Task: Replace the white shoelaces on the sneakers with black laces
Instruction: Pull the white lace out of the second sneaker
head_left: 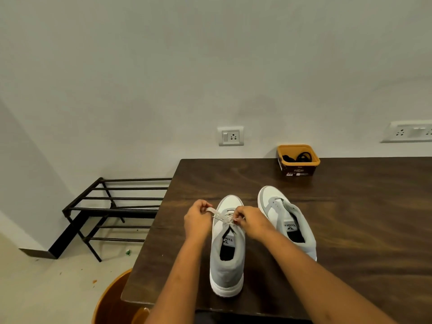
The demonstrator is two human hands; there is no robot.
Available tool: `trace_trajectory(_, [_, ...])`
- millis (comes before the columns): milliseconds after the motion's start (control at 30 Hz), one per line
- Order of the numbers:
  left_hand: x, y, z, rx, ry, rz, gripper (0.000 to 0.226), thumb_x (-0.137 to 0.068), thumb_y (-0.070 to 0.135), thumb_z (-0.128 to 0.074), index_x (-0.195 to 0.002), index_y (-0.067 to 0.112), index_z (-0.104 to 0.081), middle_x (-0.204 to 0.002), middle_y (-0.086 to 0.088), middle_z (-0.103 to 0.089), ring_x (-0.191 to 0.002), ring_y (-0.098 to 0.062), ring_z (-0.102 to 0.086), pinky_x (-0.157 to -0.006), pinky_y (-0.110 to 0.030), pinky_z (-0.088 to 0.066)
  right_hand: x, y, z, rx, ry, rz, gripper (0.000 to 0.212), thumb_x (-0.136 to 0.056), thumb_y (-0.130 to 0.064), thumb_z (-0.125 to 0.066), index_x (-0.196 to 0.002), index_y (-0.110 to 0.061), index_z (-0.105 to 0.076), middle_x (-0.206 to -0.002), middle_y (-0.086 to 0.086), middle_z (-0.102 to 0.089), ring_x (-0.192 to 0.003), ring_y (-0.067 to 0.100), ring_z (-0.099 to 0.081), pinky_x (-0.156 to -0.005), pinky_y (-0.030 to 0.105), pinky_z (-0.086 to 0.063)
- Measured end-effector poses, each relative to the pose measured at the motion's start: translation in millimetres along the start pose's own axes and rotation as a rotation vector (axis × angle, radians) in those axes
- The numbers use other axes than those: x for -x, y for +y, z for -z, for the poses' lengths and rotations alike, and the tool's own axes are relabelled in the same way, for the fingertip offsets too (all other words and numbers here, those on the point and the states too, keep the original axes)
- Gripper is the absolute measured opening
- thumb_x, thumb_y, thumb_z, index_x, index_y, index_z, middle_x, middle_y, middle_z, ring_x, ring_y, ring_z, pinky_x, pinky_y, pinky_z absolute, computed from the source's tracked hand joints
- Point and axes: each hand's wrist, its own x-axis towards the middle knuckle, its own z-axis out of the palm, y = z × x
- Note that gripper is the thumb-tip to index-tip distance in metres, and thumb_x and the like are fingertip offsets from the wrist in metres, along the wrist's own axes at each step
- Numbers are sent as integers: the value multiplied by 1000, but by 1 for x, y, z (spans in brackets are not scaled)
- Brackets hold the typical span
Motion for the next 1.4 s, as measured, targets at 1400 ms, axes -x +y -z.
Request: trace_trajectory(1400, [47,-23,-29,-259,-45,-135,33,-83,32,-68,-113,32,-56,-118,8,-55,-103,-14,-57,-76,-23,-45,14,-8,19,342,-122,-19,19,-92,-30,-59,-105,-21,-69,-109,6,-67,-99,24,-62,-79,30,-46])
